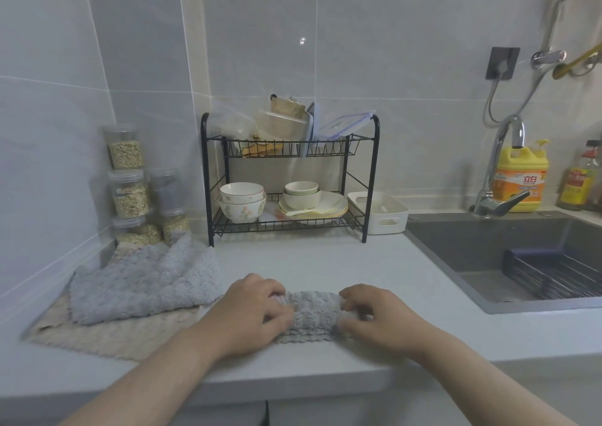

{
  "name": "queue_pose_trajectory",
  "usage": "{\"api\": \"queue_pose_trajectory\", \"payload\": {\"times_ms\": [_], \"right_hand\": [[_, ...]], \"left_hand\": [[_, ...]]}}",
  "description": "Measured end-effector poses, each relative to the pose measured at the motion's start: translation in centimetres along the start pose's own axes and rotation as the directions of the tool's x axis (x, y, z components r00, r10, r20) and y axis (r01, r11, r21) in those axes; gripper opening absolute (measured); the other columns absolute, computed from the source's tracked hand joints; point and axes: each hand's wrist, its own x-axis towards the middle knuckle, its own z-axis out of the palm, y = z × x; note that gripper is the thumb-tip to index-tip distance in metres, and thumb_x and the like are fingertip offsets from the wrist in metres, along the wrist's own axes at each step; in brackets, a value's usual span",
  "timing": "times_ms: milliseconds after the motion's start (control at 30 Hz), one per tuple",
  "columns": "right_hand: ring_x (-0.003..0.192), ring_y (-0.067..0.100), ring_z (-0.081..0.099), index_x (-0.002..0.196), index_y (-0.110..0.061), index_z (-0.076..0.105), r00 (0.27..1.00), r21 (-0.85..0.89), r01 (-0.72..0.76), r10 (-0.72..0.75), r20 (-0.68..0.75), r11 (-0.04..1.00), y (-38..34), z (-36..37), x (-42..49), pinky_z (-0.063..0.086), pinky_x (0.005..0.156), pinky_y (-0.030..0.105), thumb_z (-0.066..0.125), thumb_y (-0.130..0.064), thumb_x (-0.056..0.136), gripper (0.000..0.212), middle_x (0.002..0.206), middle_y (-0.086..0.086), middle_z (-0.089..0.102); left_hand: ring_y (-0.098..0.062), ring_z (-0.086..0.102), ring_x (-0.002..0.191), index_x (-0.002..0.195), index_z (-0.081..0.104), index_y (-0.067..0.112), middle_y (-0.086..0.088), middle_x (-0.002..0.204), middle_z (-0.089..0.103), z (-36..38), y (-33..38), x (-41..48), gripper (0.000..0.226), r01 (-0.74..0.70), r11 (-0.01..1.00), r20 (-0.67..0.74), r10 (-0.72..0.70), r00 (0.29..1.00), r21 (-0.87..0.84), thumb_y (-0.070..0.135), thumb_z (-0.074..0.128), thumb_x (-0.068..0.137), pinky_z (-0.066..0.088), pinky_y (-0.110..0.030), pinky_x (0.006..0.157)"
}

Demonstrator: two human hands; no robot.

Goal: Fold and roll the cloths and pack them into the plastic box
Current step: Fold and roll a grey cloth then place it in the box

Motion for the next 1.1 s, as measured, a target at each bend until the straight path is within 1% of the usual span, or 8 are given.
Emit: {"api": "queue_pose_trajectory", "payload": {"times_ms": [100, 200, 300, 367, 500, 633, 800, 1100], "right_hand": [[0.069, 0.017, 0.057, 0.068, -0.005, 0.055, 0.994, 0.08, -0.098, 0.101, -0.031, 0.992, -0.7, -0.1, 0.7, 0.049, 0.077, 0.037, 0.056, -0.032, 0.092, 0.037, 0.077, 0.009, 0.062], [0.057, 0.007, 0.053, 0.078, -0.014, 0.055, 0.971, 0.162, -0.225, 0.234, -0.042, 0.961, -1.0, 0.5, 1.3, 0.047, 0.058, 0.023, 0.066, -0.029, 0.087, 0.021, 0.074, -0.002, 0.062], [0.089, 0.009, 0.056, 0.129, -0.019, 0.048, 0.961, 0.095, -0.276, 0.271, 0.057, 0.957, -0.7, 0.6, 1.4, 0.043, 0.075, 0.017, 0.067, -0.034, 0.087, 0.048, 0.116, -0.004, 0.056], [0.111, 0.016, 0.052, 0.143, -0.015, 0.037, 0.963, -0.007, -0.262, 0.262, 0.064, 0.965, -0.5, 0.5, 1.5, 0.039, 0.092, 0.022, 0.064, -0.039, 0.089, 0.065, 0.135, 0.001, 0.049], [0.097, 0.018, 0.057, 0.114, -0.013, 0.059, 0.971, 0.017, -0.238, 0.237, 0.009, 0.971, -0.8, 0.9, 0.9, 0.042, 0.075, 0.019, 0.064, -0.037, 0.089, 0.035, 0.106, 0.0, 0.061], [0.071, 0.007, 0.058, 0.094, -0.018, 0.055, 0.96, 0.335, -0.217, 0.262, -0.096, 0.917, -1.0, 1.1, -0.1, 0.044, 0.058, 0.011, 0.067, -0.02, 0.085, 0.015, 0.087, -0.001, 0.064], [0.078, 0.026, 0.065, 0.1, -0.011, 0.054, 0.953, 0.741, -0.107, 0.281, -0.114, 0.663, -2.2, 0.5, 0.6, 0.057, 0.073, 0.045, 0.064, -0.001, 0.087, 0.018, 0.099, 0.018, 0.065], [0.08, 0.03, 0.064, 0.102, -0.008, 0.057, 0.975, 0.851, -0.023, 0.199, -0.097, 0.525, -3.1, -0.6, 7.8, 0.054, 0.078, 0.048, 0.062, 0.008, 0.086, 0.024, 0.092, 0.012, 0.067]], "left_hand": [[-0.009, 0.037, 0.11, 0.076, 0.069, 0.032, 0.02, 0.11, 0.05, 0.2, 0.6, 1.1, 0.026, 0.153, 0.969, -0.034, -0.162, 0.986, -0.192, 0.051, 0.056, 0.087, 0.033, -0.028, 0.095], [-0.012, 0.043, 0.108, 0.095, 0.056, 0.035, 0.013, 0.111, 0.048, 0.6, 0.9, 1.6, 0.024, 0.262, 0.895, 0.024, -0.272, 0.962, -0.361, 0.041, 0.072, 0.077, 0.037, -0.025, 0.087], [-0.016, 0.04, 0.127, 0.138, 0.038, 0.027, 0.001, 0.142, 0.039, 0.6, 0.5, 1.7, 0.072, 0.384, 0.845, 0.158, -0.35, 0.923, -0.372, 0.046, 0.072, 0.077, 0.035, -0.026, 0.102], [-0.016, 0.043, 0.125, 0.138, 0.041, 0.021, 0.001, 0.141, 0.042, 0.5, 0.2, 1.8, 0.073, 0.411, 0.851, 0.178, -0.372, 0.911, -0.327, 0.048, 0.071, 0.078, 0.035, -0.024, 0.101], [-0.016, 0.053, 0.111, 0.118, 0.054, 0.018, 0.005, 0.12, 0.053, 0.8, 0.3, 1.5, 0.057, 0.448, 0.779, 0.189, -0.408, 0.893, -0.438, 0.043, 0.077, 0.072, 0.043, -0.027, 0.094], [-0.019, 0.066, 0.081, 0.097, 0.062, 0.005, -0.013, 0.095, 0.07, 0.5, 0.5, 0.7, 0.034, 0.354, 0.438, 0.156, -0.425, 0.892, -0.826, 0.004, 0.082, 0.069, 0.054, -0.032, 0.079], [-0.027, 0.068, 0.076, 0.1, 0.059, 0.005, -0.016, 0.096, 0.069, -1.1, 1.0, 1.2, 0.034, 0.137, -0.007, 0.126, -0.448, 0.885, -0.991, -0.014, 0.069, 0.073, 0.058, -0.037, 0.062], [-0.022, 0.072, 0.078, 0.097, 0.065, 0.008, -0.01, 0.091, 0.074, -2.0, -3.3, 5.0, 0.029, 0.003, -0.062, 0.032, -0.47, 0.882, -0.998, -0.012, 0.061, 0.077, 0.058, -0.031, 0.06]]}}
